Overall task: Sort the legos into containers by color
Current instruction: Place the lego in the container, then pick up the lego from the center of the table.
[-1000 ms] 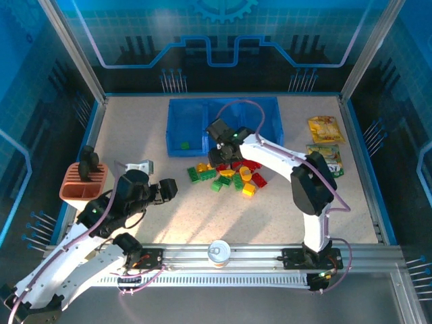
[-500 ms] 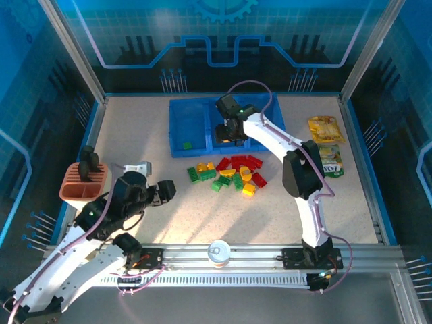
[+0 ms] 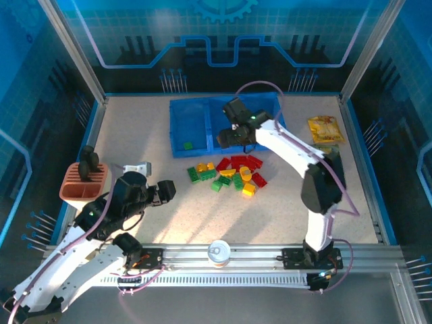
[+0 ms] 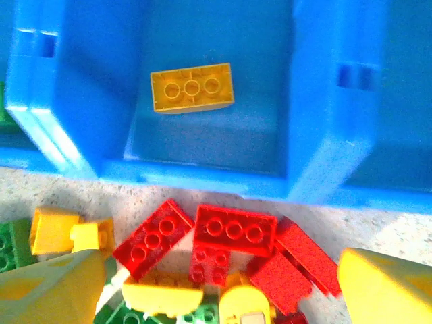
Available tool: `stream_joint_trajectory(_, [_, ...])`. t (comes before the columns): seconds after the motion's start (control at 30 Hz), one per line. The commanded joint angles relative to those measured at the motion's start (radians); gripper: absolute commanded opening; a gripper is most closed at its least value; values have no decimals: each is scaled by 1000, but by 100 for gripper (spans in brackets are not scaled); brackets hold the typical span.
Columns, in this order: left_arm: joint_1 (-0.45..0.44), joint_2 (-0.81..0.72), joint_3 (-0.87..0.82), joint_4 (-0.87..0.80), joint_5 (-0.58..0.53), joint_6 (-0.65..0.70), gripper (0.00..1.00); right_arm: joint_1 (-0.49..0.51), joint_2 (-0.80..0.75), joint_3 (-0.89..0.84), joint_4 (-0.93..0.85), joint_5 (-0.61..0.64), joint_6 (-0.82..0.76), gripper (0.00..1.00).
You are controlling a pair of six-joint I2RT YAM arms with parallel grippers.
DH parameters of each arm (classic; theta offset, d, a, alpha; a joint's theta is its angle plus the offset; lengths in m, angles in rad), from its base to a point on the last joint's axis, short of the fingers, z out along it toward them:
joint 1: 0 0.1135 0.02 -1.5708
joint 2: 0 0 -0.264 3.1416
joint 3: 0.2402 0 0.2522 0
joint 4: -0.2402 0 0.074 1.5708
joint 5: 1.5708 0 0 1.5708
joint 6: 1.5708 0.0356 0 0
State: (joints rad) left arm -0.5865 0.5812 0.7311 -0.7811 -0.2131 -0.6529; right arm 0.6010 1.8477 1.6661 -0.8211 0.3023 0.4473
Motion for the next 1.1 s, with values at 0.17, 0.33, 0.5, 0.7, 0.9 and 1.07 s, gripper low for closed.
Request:
stream_joint_trajectory(0.17, [-10,19,-25,27,9,-4,79,-40,-245,-345,68,0,21,82])
stream_joint_trajectory(0.33, [-10,34,-32,48,17,-2,79,-69,-353,-535,104,-9,29,83])
stream_joint_trajectory(0.5, [-12,47,-49,76,36,-14,79,-104,-410,-655,138,-33,30,83])
stream_joint_trajectory(0.7, [-17,49,-50,78,40,-22,79,-115,-371,-696,171,-76,5,82])
stream_joint_trajectory(0.9, [-21,39,-47,59,34,-24,79,-125,-295,-687,195,-97,-8,82])
stream_joint_trajectory(1.07, [-21,23,-52,49,29,-26,79,-125,-227,-673,209,-99,-14,81])
